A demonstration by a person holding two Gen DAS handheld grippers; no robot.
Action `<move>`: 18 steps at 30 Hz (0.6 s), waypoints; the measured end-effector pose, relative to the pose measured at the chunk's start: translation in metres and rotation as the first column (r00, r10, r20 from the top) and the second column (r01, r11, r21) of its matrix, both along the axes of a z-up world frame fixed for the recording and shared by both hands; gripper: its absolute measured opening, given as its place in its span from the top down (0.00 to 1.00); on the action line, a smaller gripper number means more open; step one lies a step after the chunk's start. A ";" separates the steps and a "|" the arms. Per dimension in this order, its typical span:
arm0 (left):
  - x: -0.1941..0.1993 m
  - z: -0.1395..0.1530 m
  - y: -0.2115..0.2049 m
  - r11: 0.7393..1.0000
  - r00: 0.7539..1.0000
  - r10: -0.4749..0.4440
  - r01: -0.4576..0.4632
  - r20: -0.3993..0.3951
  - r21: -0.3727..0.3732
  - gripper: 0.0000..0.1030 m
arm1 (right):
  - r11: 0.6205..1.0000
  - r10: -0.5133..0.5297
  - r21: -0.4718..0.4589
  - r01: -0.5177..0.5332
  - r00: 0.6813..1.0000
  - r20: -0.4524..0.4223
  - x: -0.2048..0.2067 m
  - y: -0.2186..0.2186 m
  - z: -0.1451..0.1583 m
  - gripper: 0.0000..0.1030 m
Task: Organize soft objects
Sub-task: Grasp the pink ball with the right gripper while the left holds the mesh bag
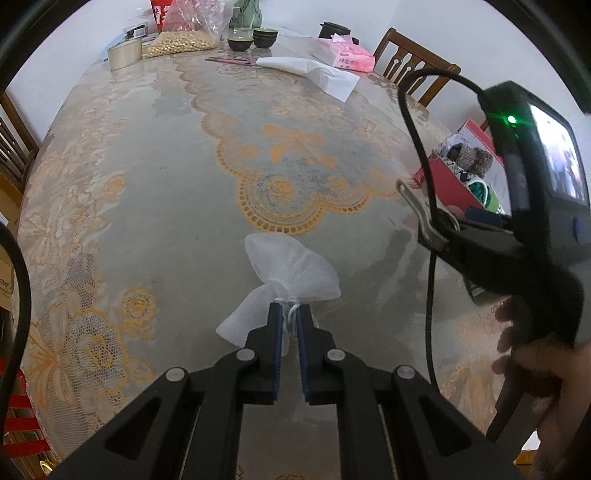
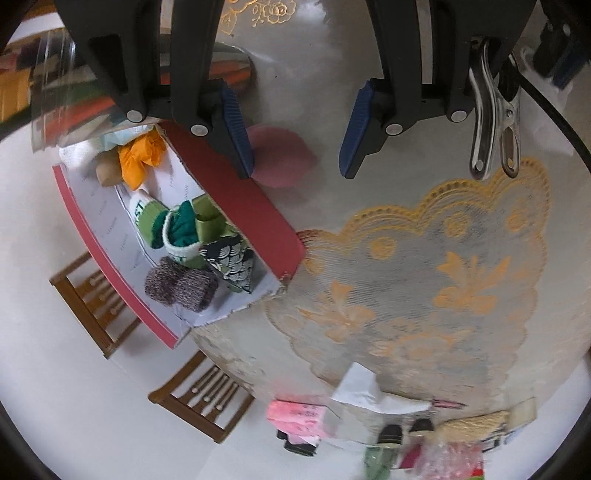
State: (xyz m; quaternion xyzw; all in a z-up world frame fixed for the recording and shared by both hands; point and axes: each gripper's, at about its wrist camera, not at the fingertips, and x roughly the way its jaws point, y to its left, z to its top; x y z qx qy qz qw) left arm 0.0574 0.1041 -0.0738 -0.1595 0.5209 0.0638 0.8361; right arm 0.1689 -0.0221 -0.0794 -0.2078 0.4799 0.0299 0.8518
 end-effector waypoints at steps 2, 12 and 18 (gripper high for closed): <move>0.002 0.000 0.001 1.000 1.000 0.000 0.000 0.001 -0.001 0.92 | 1.000 -0.007 -0.008 0.007 1.000 -0.010 0.004 0.001 -0.001 0.52; 0.001 0.001 0.001 1.000 1.000 0.005 -0.005 0.006 -0.006 0.92 | 0.996 0.005 -0.086 -0.007 1.000 -0.022 0.011 -0.001 -0.005 0.70; 0.000 0.004 -0.001 1.000 1.000 -0.001 0.001 0.013 0.000 0.92 | 0.995 0.051 -0.086 -0.050 0.999 0.002 0.002 0.002 -0.002 0.73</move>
